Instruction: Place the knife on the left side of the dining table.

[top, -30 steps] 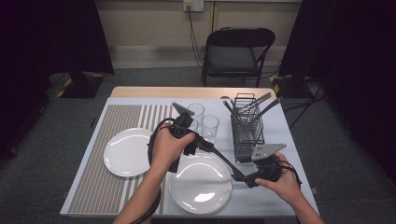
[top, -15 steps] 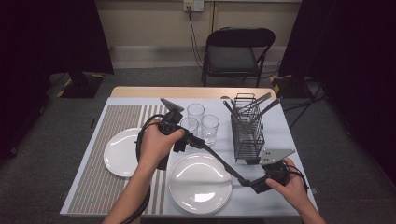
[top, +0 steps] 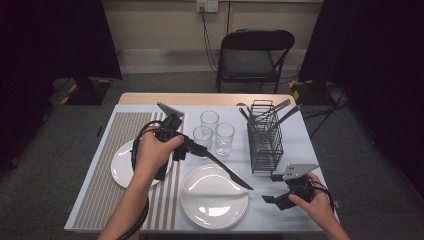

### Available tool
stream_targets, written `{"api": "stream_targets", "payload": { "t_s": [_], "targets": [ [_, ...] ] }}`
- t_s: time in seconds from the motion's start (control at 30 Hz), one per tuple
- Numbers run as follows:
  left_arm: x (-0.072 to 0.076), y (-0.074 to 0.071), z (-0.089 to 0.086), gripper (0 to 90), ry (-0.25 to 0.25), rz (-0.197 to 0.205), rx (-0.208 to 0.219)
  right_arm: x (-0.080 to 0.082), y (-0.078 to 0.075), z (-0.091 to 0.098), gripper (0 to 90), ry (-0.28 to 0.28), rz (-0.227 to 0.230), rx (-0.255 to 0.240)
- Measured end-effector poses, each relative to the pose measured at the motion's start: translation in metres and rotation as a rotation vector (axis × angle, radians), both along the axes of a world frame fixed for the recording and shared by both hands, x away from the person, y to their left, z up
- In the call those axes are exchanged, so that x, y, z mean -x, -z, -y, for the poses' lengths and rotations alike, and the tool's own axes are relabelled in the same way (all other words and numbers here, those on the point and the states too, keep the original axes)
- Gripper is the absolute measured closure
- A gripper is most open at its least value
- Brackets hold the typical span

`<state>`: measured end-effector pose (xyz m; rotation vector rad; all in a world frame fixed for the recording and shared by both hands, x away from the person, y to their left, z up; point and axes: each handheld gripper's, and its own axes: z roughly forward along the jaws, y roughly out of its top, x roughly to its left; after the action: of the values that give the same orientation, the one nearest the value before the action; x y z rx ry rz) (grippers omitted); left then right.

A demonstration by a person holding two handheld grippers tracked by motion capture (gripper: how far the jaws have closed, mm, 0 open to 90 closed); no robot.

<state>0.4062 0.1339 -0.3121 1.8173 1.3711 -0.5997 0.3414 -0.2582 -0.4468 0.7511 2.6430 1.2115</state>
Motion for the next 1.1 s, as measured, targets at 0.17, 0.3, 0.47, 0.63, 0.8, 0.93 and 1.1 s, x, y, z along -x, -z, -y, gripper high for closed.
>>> {"api": "stream_targets", "payload": {
  "t_s": [0.17,0.3,0.47,0.63,0.8,0.93,1.1],
  "targets": [
    [0.002,-0.003,-0.008,83.8,-0.014,0.004,-0.005,0.001,0.006,0.001,18.2,0.000,-0.010,0.025],
    [0.003,-0.004,-0.017,83.8,-0.027,0.002,-0.007,0.001,0.010,-0.001,18.6,0.003,-0.010,0.040],
    [0.005,-0.005,-0.030,83.9,-0.047,0.002,-0.006,0.001,0.013,0.001,18.9,0.018,-0.013,0.041],
    [0.007,-0.006,-0.040,83.9,-0.067,0.010,-0.005,0.000,0.015,0.002,18.9,0.023,-0.011,0.066],
    [0.010,-0.009,-0.052,83.8,-0.077,0.006,-0.008,0.001,0.018,-0.001,18.9,0.015,-0.002,0.108],
    [0.012,-0.011,-0.060,83.9,-0.088,0.008,-0.009,0.003,0.023,-0.002,18.9,0.007,0.006,0.140],
    [0.016,-0.013,-0.070,83.9,-0.101,0.005,-0.009,0.004,0.024,-0.001,18.4,0.005,0.023,0.135]
  ]
}}
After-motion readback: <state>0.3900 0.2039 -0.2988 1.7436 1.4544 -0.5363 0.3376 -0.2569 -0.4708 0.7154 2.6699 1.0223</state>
